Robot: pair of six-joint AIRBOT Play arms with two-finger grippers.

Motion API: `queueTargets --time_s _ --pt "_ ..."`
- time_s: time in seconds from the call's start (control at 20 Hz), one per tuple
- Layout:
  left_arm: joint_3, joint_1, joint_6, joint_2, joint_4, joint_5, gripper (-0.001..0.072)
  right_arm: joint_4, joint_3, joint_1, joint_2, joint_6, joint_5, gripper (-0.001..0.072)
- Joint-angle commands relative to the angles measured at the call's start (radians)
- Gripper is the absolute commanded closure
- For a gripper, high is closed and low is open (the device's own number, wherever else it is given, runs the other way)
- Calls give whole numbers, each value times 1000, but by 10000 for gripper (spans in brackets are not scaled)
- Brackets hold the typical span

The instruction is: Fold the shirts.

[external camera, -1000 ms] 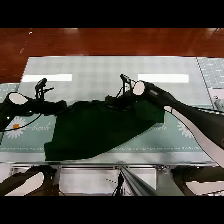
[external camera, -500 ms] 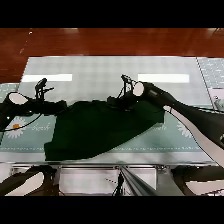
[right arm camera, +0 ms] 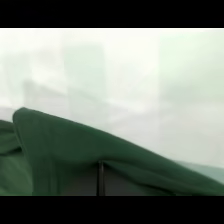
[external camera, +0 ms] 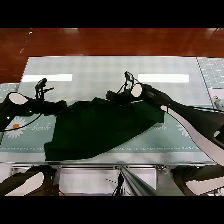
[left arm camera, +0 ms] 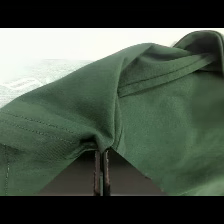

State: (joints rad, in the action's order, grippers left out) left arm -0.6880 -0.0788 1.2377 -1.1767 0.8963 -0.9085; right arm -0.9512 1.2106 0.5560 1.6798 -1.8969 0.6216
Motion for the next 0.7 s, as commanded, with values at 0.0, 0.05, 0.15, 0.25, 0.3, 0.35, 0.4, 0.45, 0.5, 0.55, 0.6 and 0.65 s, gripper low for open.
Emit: queueTargets --time_s 0.0,0.05,0.15,0.25,0.3,0.35,0.4,0.45,0.5,0.55,0.6,0.65 --pt "-1 0 0 -1 0 0 682 13 0 0 0 -6 -31 690" --pt "-1 0 0 -1 0 0 682 26 1 -1 -8 -6 -41 690" --pt "-1 0 0 -1 0 0 683 27 1 -10 -46 -6 -91 690" --pt "-1 0 0 -1 0 0 682 25 1 -47 -100 -6 -179 690" --pt "-1 0 0 -1 0 0 682 26 1 -71 -117 -8 -213 690" --pt "-1 0 0 -1 0 0 682 26 1 -100 -132 -11 -218 688" --pt "-1 0 0 -1 0 0 682 25 0 -128 -144 -9 -198 585" --pt "-1 0 0 -1 0 -1 682 25 0 -158 -158 -4 -151 347" --pt "-1 0 0 -1 0 -1 682 25 1 -186 -175 37 -92 280" --pt "-1 0 0 -1 0 -1 683 23 1 -220 -201 111 -14 280" --pt "-1 0 0 -1 0 -1 682 -2 1 -253 -227 169 62 281" --pt "-1 0 0 -1 0 -1 682 -81 1 -292 -261 184 145 281"
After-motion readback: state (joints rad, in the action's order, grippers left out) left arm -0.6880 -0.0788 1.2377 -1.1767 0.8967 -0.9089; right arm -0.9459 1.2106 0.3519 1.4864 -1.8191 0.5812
